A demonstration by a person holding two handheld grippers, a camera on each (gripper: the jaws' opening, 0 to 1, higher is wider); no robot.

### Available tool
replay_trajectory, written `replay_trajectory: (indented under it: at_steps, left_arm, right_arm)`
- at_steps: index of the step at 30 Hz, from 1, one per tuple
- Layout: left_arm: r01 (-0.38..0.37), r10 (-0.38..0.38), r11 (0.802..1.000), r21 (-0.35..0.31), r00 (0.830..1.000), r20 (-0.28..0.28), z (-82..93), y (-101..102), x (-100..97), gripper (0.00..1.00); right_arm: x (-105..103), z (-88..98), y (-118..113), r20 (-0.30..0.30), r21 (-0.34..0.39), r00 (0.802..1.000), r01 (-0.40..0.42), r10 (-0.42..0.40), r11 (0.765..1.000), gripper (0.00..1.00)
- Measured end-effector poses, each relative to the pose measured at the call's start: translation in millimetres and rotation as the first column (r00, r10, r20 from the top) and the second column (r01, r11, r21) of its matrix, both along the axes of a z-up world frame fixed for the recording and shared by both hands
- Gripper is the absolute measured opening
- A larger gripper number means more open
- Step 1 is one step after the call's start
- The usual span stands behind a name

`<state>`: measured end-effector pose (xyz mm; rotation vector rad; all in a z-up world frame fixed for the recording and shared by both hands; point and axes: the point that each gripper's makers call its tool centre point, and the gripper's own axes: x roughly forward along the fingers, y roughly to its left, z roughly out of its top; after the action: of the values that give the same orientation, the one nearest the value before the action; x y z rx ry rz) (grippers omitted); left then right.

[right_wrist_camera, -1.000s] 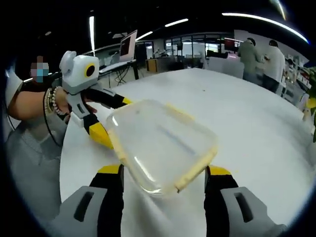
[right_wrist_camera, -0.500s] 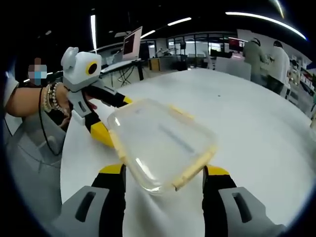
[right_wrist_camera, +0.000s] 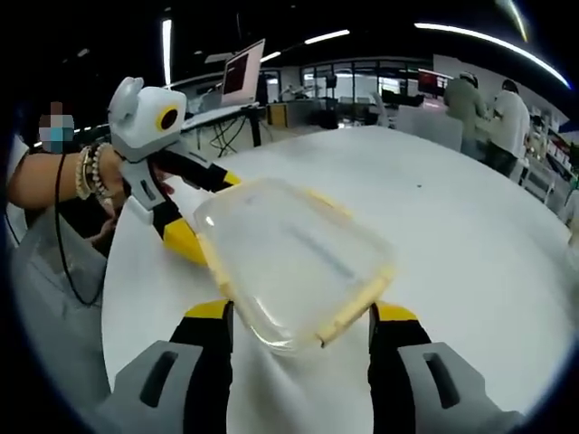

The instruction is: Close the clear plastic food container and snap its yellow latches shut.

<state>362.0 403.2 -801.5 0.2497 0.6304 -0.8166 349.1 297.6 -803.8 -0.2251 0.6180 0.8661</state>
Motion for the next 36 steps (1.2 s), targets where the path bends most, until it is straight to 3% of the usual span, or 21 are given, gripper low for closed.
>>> replay_trajectory:
  at_steps: [8, 22, 29, 36]
  left_arm:
    - [0.021, -0.022, 1.000, 0.020, 0.999, 0.030, -1.1, 6, 32.9, 0.53]
    - [0.049, -0.049, 0.999, 0.004, 0.997, 0.057, -0.2, -5, 95.5, 0.53]
    - [0.056, -0.057, 0.998, 0.024, 0.996, 0.062, -3.5, -6, 110.9, 0.52]
    - [0.055, -0.056, 0.998, 0.034, 0.997, 0.045, -14.1, -8, 112.9, 0.48]
  right_arm:
    - [34, -2.8, 1, 0.022, -0.050, 0.999, 0.035, -0.034, 0.998, 0.55]
    - [99, -3.8, -5, 0.024, -0.056, 0.997, 0.070, -0.069, 0.996, 0.55]
    - [115, -5.6, -6, 0.046, -0.071, 0.997, 0.065, -0.062, 0.995, 0.55]
    - [120, -5.7, -7, 0.050, -0.079, 0.997, 0.058, -0.054, 0.995, 0.55]
